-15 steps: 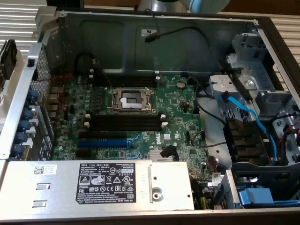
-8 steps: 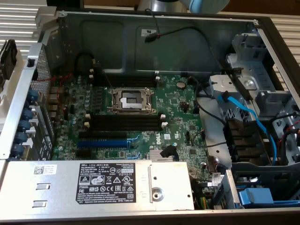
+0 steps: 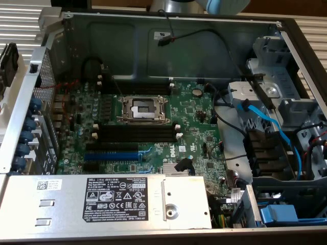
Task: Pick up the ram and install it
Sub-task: 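Pick up the ram and move it above insertion slot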
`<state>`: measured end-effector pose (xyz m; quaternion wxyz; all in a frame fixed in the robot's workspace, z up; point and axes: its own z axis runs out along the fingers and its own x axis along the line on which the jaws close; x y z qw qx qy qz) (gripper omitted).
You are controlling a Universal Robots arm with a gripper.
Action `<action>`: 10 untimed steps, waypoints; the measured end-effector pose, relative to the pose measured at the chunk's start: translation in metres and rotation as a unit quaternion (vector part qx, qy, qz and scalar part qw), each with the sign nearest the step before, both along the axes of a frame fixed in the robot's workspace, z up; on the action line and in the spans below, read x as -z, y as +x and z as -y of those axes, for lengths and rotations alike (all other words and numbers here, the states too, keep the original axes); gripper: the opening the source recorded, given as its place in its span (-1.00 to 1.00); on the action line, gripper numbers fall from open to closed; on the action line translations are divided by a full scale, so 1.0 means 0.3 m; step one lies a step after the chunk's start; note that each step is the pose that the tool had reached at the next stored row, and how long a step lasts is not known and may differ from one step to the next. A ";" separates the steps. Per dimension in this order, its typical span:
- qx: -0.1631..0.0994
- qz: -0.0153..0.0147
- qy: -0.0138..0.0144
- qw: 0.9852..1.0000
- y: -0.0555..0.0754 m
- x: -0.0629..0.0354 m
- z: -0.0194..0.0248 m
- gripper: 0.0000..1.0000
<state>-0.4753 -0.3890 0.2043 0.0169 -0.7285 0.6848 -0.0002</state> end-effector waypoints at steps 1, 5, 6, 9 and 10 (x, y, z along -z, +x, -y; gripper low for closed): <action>0.000 0.000 0.000 1.000 0.000 0.002 0.000 -0.51; 0.000 -0.001 0.000 1.000 0.000 0.007 0.000 -0.51; 0.000 -0.001 0.000 1.000 0.000 0.007 0.000 -0.51; 0.001 -0.005 0.000 1.000 0.001 0.008 0.002 -0.51; 0.001 -0.006 0.000 1.000 0.001 0.009 0.002 -0.51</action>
